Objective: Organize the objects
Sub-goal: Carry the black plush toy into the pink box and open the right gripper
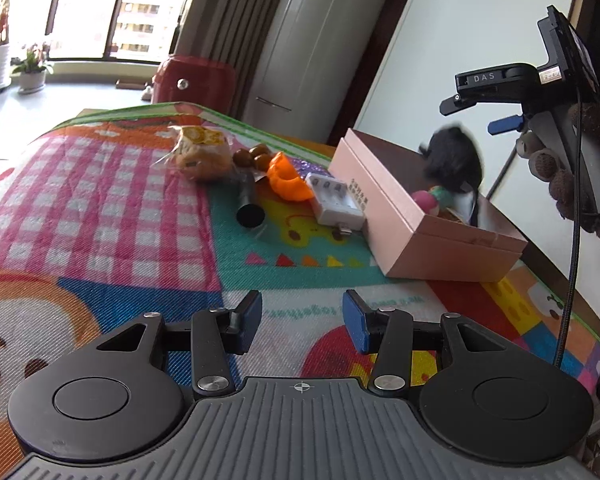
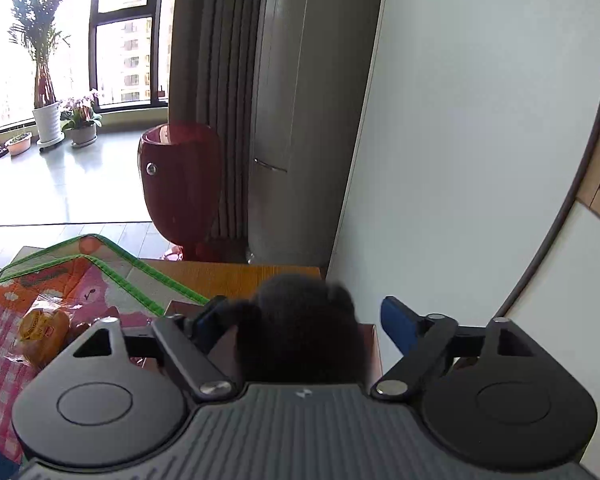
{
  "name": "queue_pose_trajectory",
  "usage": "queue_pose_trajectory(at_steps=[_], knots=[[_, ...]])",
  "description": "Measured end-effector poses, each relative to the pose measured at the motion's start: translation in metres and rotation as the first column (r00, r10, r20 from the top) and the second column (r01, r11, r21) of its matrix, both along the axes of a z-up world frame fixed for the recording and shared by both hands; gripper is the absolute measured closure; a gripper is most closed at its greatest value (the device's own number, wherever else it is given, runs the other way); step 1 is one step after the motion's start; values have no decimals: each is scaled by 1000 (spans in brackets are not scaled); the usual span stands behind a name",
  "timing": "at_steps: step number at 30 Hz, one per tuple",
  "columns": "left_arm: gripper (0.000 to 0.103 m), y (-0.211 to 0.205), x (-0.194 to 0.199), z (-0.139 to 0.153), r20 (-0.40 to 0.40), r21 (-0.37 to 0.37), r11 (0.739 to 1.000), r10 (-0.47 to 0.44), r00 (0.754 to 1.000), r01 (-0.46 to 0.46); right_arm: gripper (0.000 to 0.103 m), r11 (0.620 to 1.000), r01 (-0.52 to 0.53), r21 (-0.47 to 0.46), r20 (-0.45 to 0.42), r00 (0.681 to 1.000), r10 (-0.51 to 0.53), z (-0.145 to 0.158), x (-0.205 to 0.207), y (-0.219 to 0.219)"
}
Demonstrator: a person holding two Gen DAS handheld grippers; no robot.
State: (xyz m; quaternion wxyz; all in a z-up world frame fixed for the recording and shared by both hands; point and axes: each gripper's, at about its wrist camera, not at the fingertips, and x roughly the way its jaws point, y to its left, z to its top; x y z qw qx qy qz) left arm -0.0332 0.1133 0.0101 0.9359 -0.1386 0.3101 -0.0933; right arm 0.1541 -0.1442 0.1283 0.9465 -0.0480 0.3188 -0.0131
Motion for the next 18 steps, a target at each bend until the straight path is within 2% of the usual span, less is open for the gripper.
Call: queue_pose_trajectory(at_steps=[4, 9, 13, 16, 18], knots=[[55, 5, 1, -8, -16, -1, 1000, 19, 1000, -19, 15, 1000, 4, 7, -58, 998, -4, -20, 7, 4], [55, 3, 4, -8, -12, 12, 1000, 23, 1000, -23, 15, 999, -15, 29, -93, 996, 18, -35, -3, 5], [54, -3, 8, -5, -2, 42, 999, 15, 1000, -15, 13, 995, -60, 76, -70, 995, 66, -40, -41, -1], [54, -10, 20, 4, 26, 85, 996, 18, 1000, -20, 4, 989, -113, 98, -23, 993, 116, -43, -80, -4], [54, -14, 32, 11, 58, 129, 991, 25, 998, -32, 2, 984, -137, 112, 4, 991, 137, -45, -103, -8]])
